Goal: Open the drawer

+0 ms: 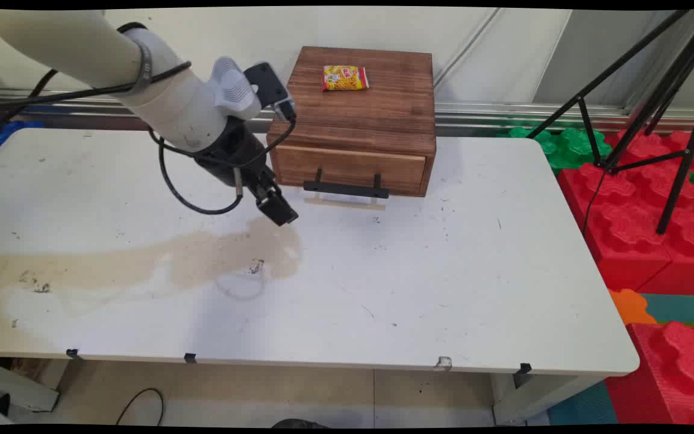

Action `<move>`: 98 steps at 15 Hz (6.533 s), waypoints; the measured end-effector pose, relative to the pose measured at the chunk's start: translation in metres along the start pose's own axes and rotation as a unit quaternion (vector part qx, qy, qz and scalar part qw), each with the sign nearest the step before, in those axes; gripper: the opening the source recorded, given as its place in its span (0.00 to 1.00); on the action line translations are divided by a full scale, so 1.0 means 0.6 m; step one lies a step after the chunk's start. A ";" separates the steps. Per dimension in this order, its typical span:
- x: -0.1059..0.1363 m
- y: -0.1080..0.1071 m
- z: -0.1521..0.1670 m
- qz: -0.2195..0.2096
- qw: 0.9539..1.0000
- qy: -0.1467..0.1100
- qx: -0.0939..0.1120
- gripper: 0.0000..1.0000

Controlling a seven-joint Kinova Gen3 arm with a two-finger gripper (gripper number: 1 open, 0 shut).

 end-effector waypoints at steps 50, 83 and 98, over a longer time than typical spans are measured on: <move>0.137 -0.013 0.299 0.108 0.994 -0.009 -0.010 1.00; 0.051 0.142 0.214 0.101 0.992 -0.054 -0.061 1.00; 0.012 0.209 0.181 0.098 0.990 -0.068 -0.077 1.00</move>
